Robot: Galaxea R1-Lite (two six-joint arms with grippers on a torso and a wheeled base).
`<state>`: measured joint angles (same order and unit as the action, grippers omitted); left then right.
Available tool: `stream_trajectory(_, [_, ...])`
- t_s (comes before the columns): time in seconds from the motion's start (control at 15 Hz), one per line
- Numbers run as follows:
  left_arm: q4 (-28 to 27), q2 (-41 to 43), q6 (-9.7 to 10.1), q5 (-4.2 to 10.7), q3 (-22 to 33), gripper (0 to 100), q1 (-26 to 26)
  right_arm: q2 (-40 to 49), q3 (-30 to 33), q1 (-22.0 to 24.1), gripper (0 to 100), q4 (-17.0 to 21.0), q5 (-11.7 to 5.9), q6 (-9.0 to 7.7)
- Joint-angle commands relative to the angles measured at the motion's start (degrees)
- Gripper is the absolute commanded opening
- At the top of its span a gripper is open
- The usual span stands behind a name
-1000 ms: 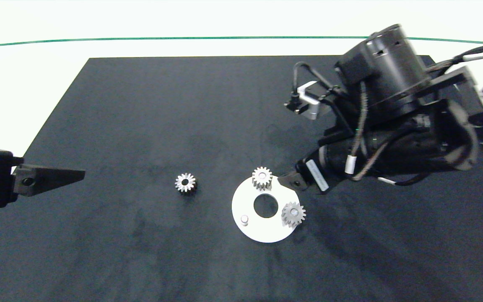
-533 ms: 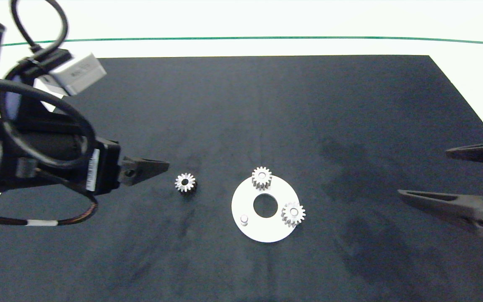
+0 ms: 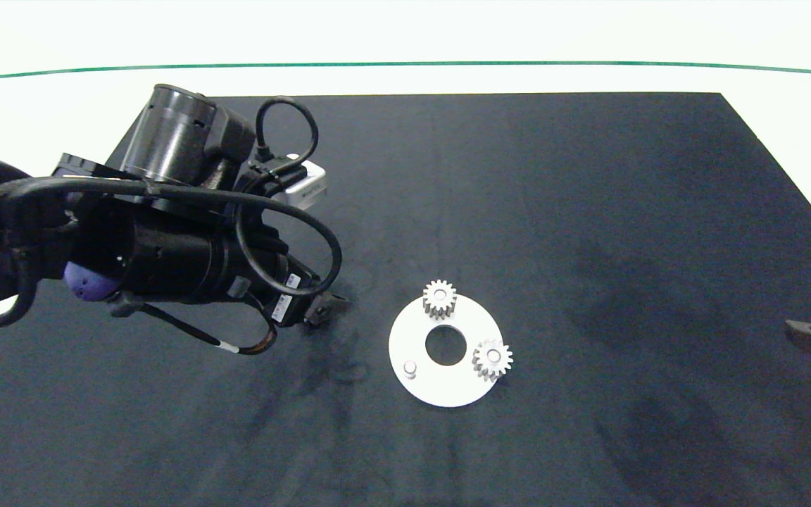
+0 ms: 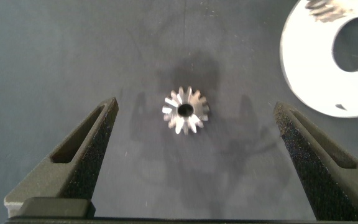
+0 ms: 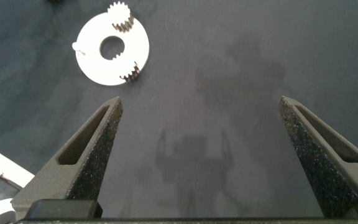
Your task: Install three planetary gears onto the carrier pins
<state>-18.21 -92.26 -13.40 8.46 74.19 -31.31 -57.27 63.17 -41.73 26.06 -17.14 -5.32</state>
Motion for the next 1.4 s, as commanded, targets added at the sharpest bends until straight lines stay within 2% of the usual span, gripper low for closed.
stream_trajectory(0.07, [-0.2, -4.0, -0.75, -0.02, 0.7, 100, 2.0, 1.1, -0.1, 0.0, 100, -0.1, 0.53, -0.22])
stream_trajectory(0.13, [-0.2, -4.2, -1.46, -0.20, 0.3, 100, 2.9, 1.1, -0.1, 0.0, 100, -0.1, 0.70, -0.22])
stream_trajectory(0.2, [-0.2, -4.2, -1.46, -0.20, 0.3, 100, 3.1, 1.1, -0.1, 0.0, 100, -0.1, 0.70, -0.22])
stream_trajectory(0.4, [-0.2, -4.4, -1.19, -1.78, -0.5, 100, 4.0, 1.1, -0.2, 0.0, 100, -0.1, 0.70, -0.31])
stream_trajectory(0.53, [-0.3, -4.2, -0.75, -2.22, -0.8, 100, 3.8, 1.1, -0.2, -0.1, 100, -0.1, 0.70, -0.49])
stream_trajectory(0.67, [-0.2, -4.0, 0.83, -2.40, -1.3, 100, 3.3, 1.1, -0.2, -0.1, 100, -0.1, 0.70, -0.84])
stream_trajectory(0.87, [4.7, -4.2, 1.00, -2.40, -3.5, 100, 2.6, 1.1, -0.5, -0.1, 100, -0.1, 0.70, -0.84])
stream_trajectory(1.4, [5.7, -4.4, 1.62, -2.31, -5.9, 100, 2.3, 0.9, -0.7, -0.3, 100, -0.1, 0.88, -0.84])
